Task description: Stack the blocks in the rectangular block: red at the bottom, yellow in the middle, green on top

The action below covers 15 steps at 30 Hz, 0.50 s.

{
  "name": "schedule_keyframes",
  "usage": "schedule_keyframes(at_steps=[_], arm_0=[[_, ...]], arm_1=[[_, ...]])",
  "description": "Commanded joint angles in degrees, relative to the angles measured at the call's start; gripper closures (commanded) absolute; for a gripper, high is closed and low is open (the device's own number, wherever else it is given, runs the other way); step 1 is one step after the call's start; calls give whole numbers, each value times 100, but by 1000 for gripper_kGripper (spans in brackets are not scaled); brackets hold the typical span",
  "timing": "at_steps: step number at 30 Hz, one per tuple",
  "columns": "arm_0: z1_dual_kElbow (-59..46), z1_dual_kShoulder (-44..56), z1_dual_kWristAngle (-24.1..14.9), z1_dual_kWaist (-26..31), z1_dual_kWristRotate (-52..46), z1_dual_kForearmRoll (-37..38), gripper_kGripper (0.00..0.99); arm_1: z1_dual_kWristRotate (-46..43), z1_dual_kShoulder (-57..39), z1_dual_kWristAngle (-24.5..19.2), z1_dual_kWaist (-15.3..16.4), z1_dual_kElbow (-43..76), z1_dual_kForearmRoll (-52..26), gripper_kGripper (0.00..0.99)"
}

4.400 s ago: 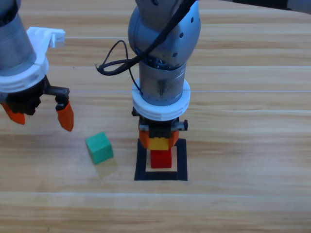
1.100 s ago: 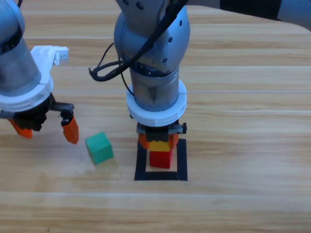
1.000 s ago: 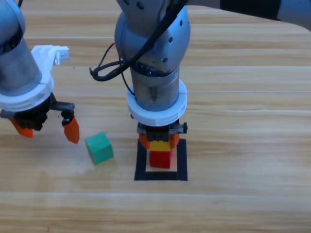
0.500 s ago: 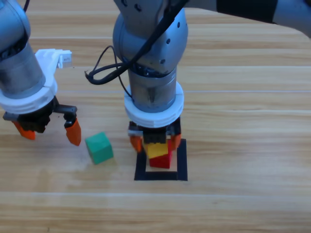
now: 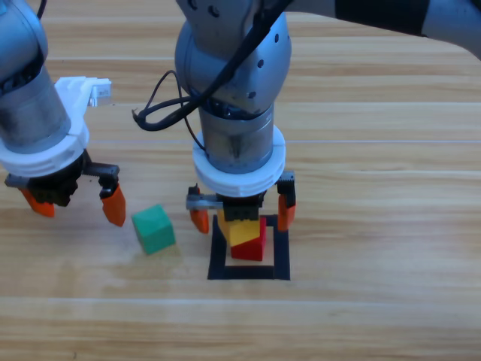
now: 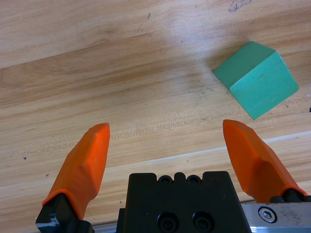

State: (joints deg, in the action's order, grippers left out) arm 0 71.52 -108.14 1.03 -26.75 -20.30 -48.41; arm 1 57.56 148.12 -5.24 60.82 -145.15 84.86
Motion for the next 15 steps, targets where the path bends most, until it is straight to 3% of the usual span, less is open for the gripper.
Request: schedule_keyframes(at_steps=[1,6,11,15], arm_0=[[-164,-225,-32,109,-27,77,4],[-164,-217,-32,100,-27,77,4],[-156,-225,-32,109,-27,86,4],[-164,-243,-32,109,-36,112,4]], arm_1=[[-52,120,-127,-210,-31,74,0],[-114,164,-127,-246,-22,74,5],[-105,191,-127,-254,22,83,211],[-105,235,-118,-254,22,83,264]])
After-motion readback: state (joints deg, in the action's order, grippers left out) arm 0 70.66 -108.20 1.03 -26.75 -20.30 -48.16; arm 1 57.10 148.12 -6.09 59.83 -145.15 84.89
